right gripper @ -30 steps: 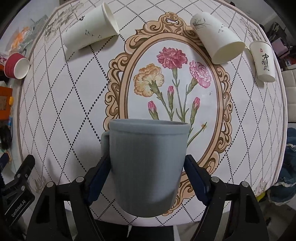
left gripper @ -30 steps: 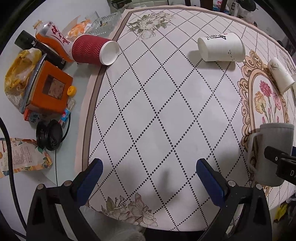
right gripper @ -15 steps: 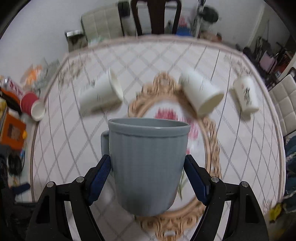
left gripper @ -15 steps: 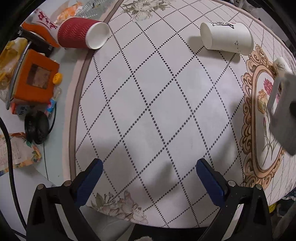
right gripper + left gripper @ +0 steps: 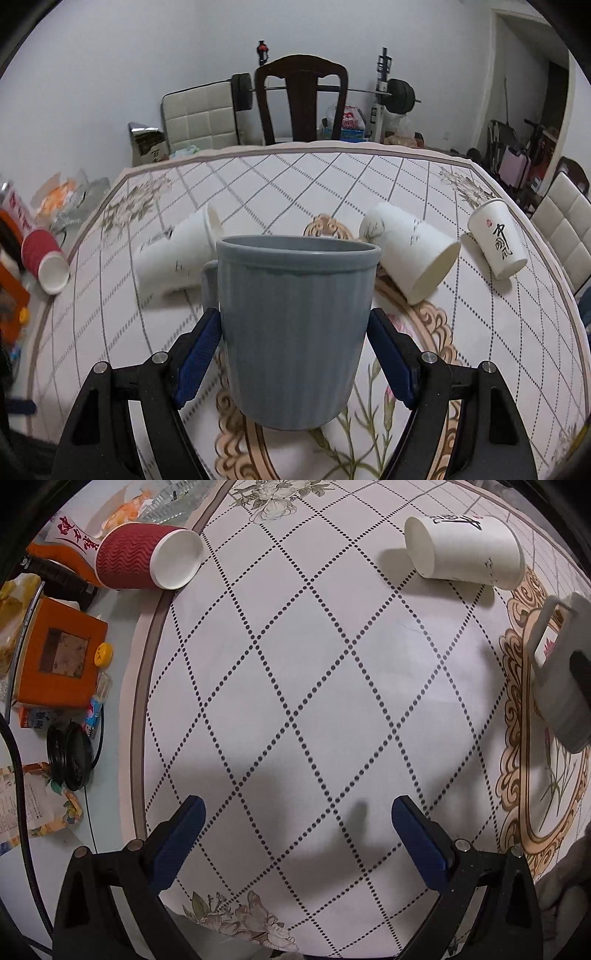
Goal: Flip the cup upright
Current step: 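Carry the grey mug with the right gripper and lower it onto the flower oval, then open the right gripper and release the upright grey mug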
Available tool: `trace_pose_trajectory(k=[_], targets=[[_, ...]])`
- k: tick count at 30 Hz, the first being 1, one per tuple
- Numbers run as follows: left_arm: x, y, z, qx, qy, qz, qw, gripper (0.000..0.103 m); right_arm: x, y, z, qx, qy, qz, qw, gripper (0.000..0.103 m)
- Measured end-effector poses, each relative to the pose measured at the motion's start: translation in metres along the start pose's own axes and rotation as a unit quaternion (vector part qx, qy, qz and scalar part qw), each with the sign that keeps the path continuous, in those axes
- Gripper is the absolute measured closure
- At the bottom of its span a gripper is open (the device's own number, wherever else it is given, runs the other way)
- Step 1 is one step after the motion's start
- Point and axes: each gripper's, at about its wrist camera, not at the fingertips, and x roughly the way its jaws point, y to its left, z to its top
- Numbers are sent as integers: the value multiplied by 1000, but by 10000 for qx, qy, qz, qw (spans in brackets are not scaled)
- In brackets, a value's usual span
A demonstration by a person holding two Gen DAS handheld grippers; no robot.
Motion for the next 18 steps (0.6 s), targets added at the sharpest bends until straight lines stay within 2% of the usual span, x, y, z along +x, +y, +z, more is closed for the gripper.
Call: trace_pose_trajectory(k=[5,11,14,18], targets=[[-6,-1,-11,69,-64,-23,10000,0,-16,3,-26,-361,-79,20,9993,21],[-29,-5,-31,213,-385,-15,9990,0,-26,-1,-48,-397,403,-12,9984,21],[-48,-10,-40,321,-618,-66,9975,0,-37,-5,-52,-368,600,-99,9975,12],[-77,-15,-45,403,-876,-187,9952,0,-68,-19,-56,-191,785,-300,9963,8]])
